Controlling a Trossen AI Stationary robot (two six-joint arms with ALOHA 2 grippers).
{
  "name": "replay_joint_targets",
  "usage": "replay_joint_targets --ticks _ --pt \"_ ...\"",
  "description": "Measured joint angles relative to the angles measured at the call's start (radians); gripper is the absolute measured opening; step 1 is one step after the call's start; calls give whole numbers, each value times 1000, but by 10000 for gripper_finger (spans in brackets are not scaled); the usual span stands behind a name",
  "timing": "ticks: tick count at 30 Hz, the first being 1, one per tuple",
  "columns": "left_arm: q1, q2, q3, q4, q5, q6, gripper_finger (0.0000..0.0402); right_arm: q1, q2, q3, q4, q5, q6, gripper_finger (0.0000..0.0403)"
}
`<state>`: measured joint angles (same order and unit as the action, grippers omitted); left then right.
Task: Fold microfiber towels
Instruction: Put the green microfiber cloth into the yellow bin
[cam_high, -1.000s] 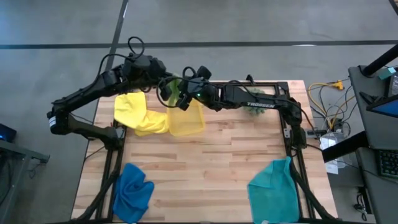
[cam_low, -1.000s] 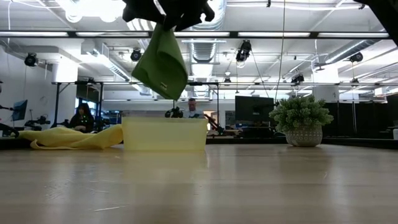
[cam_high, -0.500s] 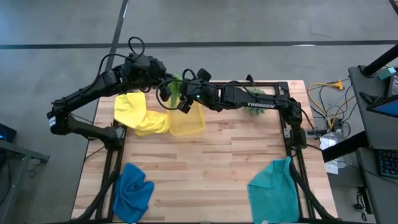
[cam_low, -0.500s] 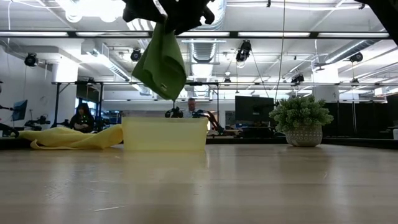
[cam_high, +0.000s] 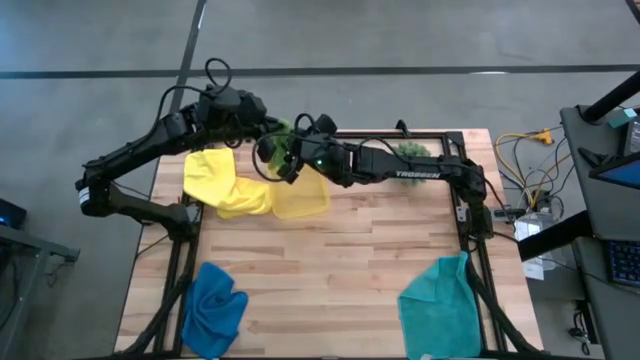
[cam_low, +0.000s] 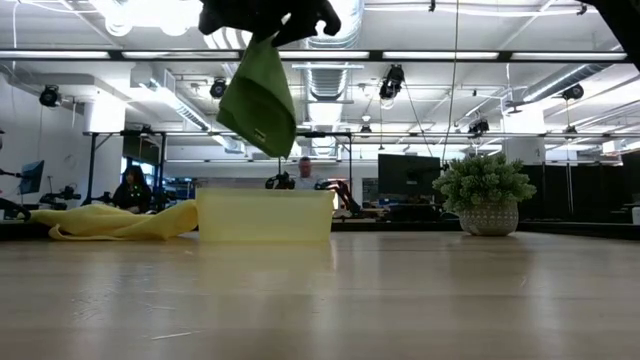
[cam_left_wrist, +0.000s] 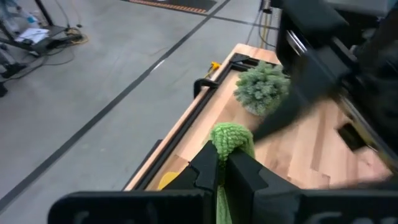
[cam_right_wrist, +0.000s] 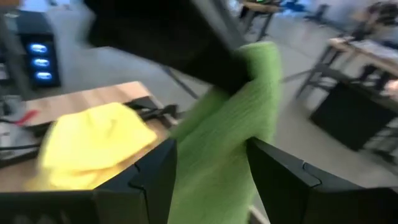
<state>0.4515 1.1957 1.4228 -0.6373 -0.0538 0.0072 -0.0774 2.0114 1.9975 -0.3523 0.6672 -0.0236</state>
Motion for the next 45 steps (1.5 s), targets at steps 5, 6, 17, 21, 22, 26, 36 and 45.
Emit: replay_joint_targets --ticks 5,6,17,21,22,26,36,45 --pt "0 0 -1 -1 42 0 0 -3 -2 13 30 47 -47 191" --pt "0 0 -2 -1 46 2 0 -2 -2 14 28 61 -56 191" --pt "-1 0 0 -55 119 61 0 -2 -2 12 -68 78 -92 191" --pt "0 0 0 -101 125 61 0 -1 -2 14 -125 94 -75 191" --pt "0 -1 0 -110 128 62 0 -2 -2 13 -131 94 -68 191" --pt "0 -1 0 -126 168 86 0 -6 -2 12 -131 48 -74 191" --pt "-1 -2 43 -121 317 152 0 -53 -2 -33 -204 -172 -4 191" --pt "-1 -5 95 -172 359 196 0 -59 -7 -90 -206 -222 21 191"
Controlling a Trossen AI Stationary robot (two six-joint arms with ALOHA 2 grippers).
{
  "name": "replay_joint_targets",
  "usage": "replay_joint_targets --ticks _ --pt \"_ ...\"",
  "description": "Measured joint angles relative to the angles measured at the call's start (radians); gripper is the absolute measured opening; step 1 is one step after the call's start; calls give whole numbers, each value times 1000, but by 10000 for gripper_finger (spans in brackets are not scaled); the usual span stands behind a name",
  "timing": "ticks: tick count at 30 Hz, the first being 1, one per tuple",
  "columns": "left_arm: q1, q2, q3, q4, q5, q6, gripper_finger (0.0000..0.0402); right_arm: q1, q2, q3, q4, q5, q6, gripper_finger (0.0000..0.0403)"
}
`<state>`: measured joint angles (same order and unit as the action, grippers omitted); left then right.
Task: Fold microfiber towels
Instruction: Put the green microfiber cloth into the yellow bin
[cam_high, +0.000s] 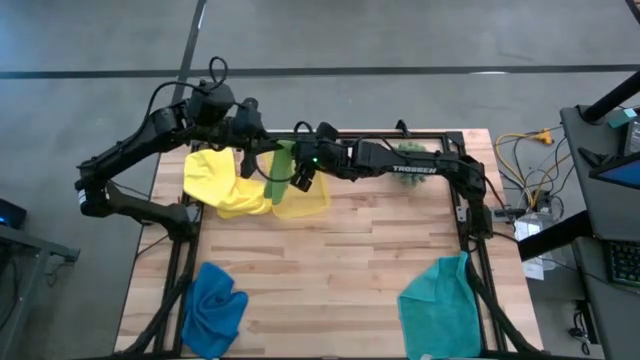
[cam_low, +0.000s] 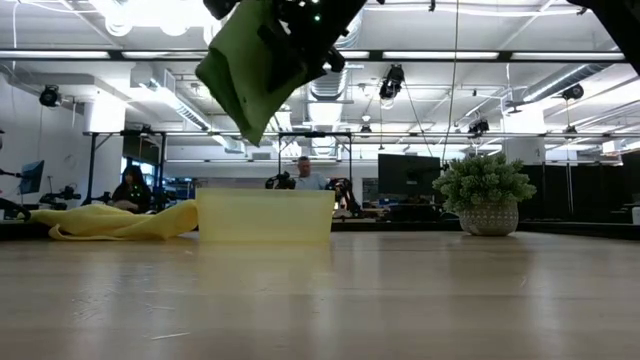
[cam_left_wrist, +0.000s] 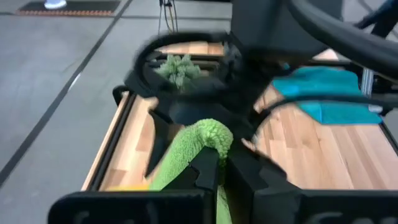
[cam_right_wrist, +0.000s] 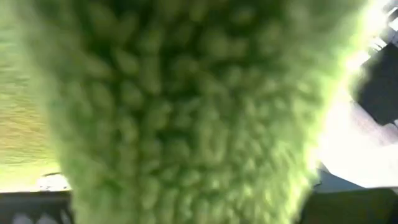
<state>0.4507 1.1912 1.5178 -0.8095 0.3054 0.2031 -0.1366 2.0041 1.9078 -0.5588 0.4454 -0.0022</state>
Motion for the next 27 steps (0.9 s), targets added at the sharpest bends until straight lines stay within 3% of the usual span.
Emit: replay_joint_targets --ticks 14,27 --pt "1 1 -1 -73 -1 70 0 -4 -52 -1 -56 -191 -95 171" --pt "1 1 -2 -76 -3 76 0 -51 -130 -2 -153 -369 -154 23"
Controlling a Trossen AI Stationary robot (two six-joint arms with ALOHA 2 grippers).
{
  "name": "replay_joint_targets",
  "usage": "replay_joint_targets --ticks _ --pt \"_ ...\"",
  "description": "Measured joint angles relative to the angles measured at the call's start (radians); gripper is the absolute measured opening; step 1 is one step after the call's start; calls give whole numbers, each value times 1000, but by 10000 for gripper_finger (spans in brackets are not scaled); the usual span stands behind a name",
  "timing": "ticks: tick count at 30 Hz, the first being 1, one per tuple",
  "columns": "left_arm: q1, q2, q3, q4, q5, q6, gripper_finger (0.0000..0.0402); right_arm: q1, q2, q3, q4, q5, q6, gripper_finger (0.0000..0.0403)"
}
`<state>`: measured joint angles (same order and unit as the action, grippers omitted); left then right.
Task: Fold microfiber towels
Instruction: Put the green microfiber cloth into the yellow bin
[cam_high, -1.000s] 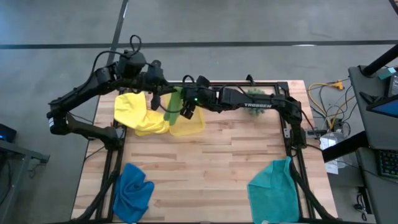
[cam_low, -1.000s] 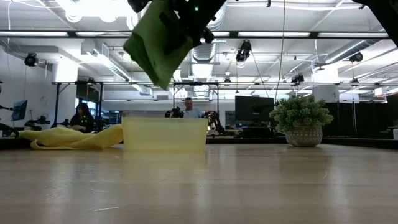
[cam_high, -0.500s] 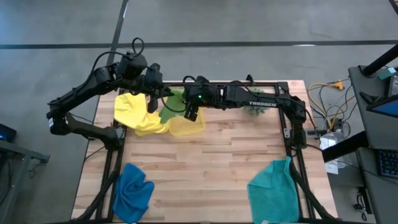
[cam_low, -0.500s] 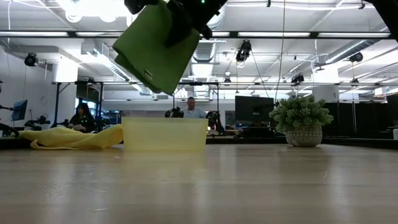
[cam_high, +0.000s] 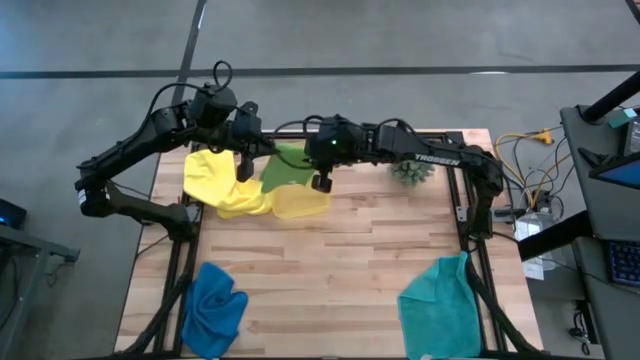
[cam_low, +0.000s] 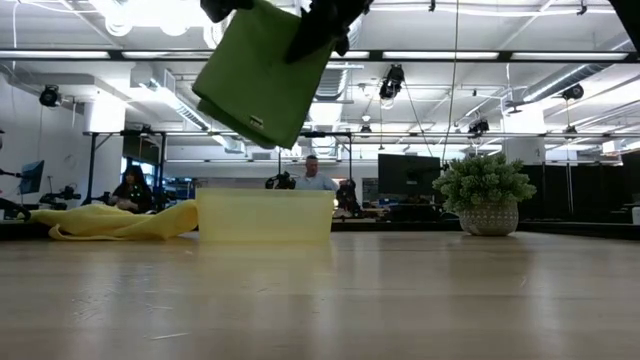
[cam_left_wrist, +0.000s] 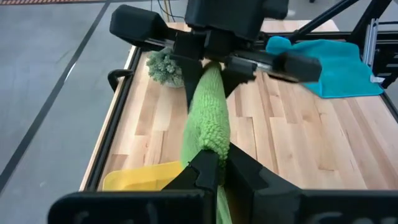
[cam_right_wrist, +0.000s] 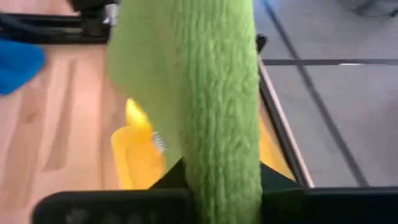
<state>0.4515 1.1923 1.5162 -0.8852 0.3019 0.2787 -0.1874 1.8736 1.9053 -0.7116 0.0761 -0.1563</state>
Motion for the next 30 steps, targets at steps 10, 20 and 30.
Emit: replay_joint_targets --ticks 10,20,30 --pt "1 0 -99 3 -73 67 0 -91 -14 1 -94 -273 -75 10" --pt "-1 -1 -283 53 -64 -69 0 -107 40 -5 -94 -424 -53 9" --pt "-4 -34 -386 54 -71 -169 0 -101 141 -3 -53 -557 -16 9"
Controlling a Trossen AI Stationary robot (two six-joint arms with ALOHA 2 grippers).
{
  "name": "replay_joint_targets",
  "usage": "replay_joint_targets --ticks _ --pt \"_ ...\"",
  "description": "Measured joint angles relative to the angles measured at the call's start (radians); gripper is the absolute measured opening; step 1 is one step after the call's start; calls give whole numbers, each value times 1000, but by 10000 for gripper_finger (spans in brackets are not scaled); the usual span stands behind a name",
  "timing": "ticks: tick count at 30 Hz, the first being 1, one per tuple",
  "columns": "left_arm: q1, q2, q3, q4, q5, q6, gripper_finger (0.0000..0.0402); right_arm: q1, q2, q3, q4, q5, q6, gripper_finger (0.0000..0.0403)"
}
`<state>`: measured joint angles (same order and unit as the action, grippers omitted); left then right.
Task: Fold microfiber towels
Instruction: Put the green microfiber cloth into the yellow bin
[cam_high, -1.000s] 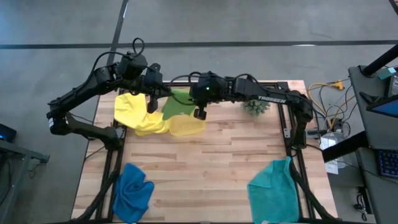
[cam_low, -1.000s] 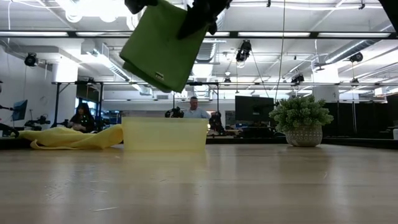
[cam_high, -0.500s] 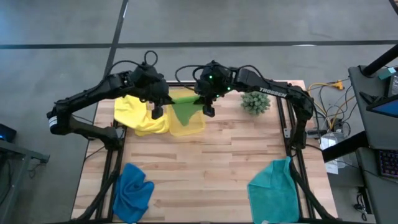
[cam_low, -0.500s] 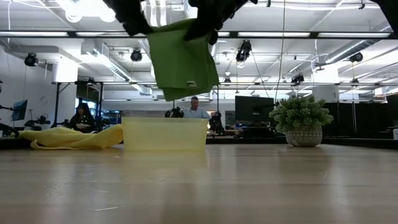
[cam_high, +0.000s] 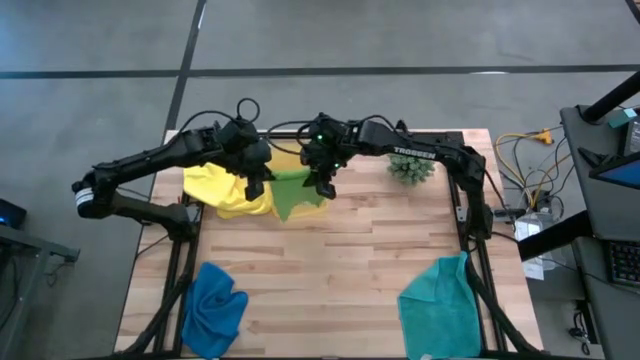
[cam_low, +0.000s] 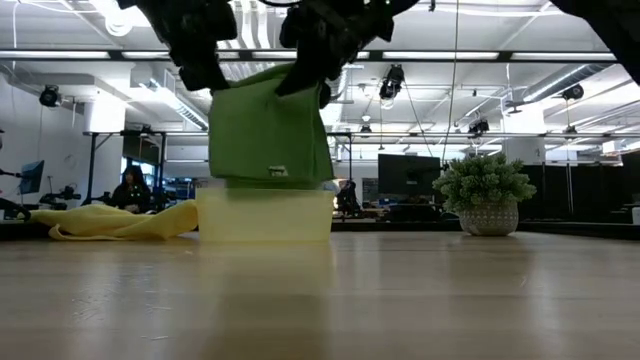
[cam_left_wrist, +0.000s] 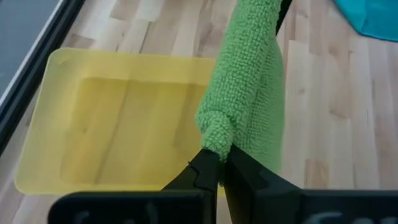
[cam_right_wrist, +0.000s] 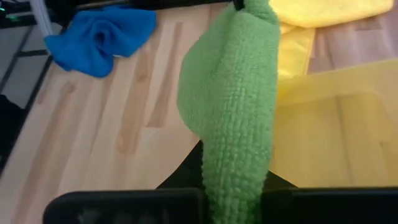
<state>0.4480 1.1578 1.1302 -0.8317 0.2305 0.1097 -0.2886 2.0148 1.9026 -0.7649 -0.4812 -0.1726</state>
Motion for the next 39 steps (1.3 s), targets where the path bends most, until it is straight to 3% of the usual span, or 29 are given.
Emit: replay_joint_targets --ticks 9,14,19,31,36,39 --pt "0 -11 -122 119 -39 -93 0 -14 82 0 18 -76 -1 9" --pt "4 -2 -181 227 -187 -131 0 -34 139 0 53 -75 -10 9" --pt "5 0 -240 353 -262 -132 0 -84 170 0 106 -66 -19 9" --pt "10 0 -429 585 -321 -208 0 -163 223 8 109 -23 -150 9" --pt "10 -5 -431 589 -317 -216 0 -163 225 8 66 -25 -148 9" --pt "10 -30 -409 580 -259 -236 0 -161 201 8 26 -64 -119 9"
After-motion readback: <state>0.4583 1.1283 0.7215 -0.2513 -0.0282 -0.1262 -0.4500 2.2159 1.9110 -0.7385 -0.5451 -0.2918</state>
